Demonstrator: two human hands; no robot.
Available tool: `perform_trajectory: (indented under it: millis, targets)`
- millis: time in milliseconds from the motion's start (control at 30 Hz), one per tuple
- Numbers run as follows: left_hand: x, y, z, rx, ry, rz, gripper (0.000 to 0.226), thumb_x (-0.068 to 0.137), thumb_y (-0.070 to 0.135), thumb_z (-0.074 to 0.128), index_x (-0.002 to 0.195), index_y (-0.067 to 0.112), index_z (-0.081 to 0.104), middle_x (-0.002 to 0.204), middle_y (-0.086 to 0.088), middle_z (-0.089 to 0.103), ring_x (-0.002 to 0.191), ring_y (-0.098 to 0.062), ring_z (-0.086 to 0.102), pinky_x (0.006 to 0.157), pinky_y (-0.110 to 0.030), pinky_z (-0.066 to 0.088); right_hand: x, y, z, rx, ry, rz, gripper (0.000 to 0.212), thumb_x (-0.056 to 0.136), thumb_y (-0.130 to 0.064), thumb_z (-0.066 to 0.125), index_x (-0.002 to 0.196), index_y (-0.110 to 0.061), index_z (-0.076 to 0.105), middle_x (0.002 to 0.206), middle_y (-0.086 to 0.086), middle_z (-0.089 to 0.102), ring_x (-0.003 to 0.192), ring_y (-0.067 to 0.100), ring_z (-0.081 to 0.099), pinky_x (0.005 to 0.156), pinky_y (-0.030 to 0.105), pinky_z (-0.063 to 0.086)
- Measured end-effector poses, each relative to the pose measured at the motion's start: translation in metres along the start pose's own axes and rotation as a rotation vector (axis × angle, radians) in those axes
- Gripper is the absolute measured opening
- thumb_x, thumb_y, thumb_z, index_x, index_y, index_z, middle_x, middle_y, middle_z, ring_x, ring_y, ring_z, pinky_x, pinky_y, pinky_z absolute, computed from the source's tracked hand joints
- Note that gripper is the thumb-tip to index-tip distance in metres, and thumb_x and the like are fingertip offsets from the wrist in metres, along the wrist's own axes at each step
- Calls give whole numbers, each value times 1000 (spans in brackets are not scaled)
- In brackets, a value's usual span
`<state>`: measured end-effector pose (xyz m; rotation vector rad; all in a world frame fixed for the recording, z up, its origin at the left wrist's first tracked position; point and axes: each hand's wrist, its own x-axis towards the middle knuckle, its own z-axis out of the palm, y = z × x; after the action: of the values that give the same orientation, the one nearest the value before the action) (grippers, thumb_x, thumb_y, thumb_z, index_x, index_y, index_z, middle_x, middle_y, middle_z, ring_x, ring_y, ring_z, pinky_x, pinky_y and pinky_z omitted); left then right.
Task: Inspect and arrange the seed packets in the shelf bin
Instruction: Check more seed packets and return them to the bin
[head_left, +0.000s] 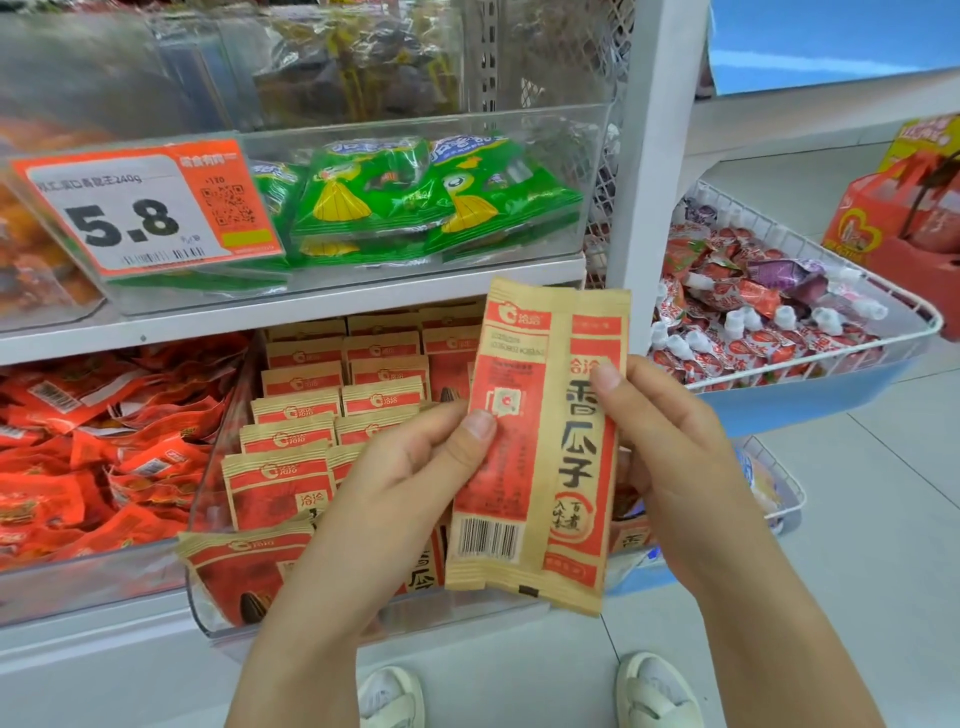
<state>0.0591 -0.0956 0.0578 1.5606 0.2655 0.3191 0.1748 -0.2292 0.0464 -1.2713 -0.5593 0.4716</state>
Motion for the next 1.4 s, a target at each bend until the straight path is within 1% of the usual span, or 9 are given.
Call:
perform_trajectory:
  millis: [67, 167, 333, 433, 533, 800, 967, 1200, 1400]
  targets:
    - [0, 1, 2, 10, -4, 12, 34, 85, 38, 51, 101, 17, 72, 89, -2, 77, 80, -15, 74, 66, -18, 54, 1, 1, -1, -12, 27, -9, 20, 83, -41, 56, 84, -33, 75, 82, -2, 74, 74, 16, 68, 73, 37, 55]
    - [1, 5, 9, -27, 39, 28, 32, 85, 35, 54, 108, 19, 69, 90, -2, 77, 80, -15, 74, 65, -19, 55, 1, 2, 2, 14, 65, -37, 20, 83, -38, 57, 81, -31, 75, 77, -1, 72, 70, 17, 65, 66, 33, 54]
    - [7, 1, 17, 199, 391, 291, 29, 89, 18, 69, 108, 35, 55, 117, 21, 66, 107, 1, 64, 82, -20, 55, -1, 0, 12, -26, 75, -157, 16, 85, -27, 58, 89, -27, 73, 72, -6, 71, 62, 10, 64, 49, 25, 52]
    - [12, 5, 23, 356, 474, 319, 19, 84, 39, 68, 98, 37, 56, 109, 26, 64, 103, 8, 60, 80, -16, 52, -1, 2, 17, -44, 46, -193, 16, 86, -23, 58, 94, -25, 72, 63, -4, 65, 50, 13, 54, 38, 22, 43]
    - [21, 12, 26, 533, 566, 302, 30, 75, 60, 65, 92, 38, 54, 94, 22, 64, 92, 9, 58, 74, -13, 47, -1, 5, 20, -40, 34, -198, 18, 88, -25, 57, 91, -23, 74, 64, 3, 59, 52, 15, 53, 41, 22, 46]
    - [22, 16, 27, 666, 680, 401, 32, 75, 64, 58, 89, 35, 56, 85, 20, 64, 81, 0, 60, 72, -33, 53, -2, 9, 20, -4, -19, -194, 40, 85, -43, 58, 81, -4, 66, 63, 12, 55, 55, 18, 55, 45, 26, 47]
    - [20, 16, 29, 606, 642, 439, 18, 88, 49, 56, 87, 32, 62, 78, 18, 67, 77, -4, 64, 69, -35, 53, -6, 3, 20, -1, -15, -170, 58, 81, -48, 65, 86, 9, 59, 73, 30, 55, 64, 29, 57, 59, 60, 48]
    - [22, 13, 27, 477, 552, 403, 17, 93, 39, 53, 84, 29, 64, 80, 17, 68, 72, -6, 66, 65, -37, 54, -6, 2, 19, -26, 16, -172, 53, 85, -48, 57, 79, 5, 60, 74, 31, 56, 65, 32, 55, 63, 58, 47]
    - [23, 15, 26, 364, 436, 321, 8, 86, 38, 69, 87, 31, 65, 89, 24, 70, 84, 3, 66, 68, -20, 54, -4, 1, 18, -59, 114, -184, 55, 87, -47, 58, 78, 8, 58, 67, 28, 55, 62, 28, 52, 54, 52, 44]
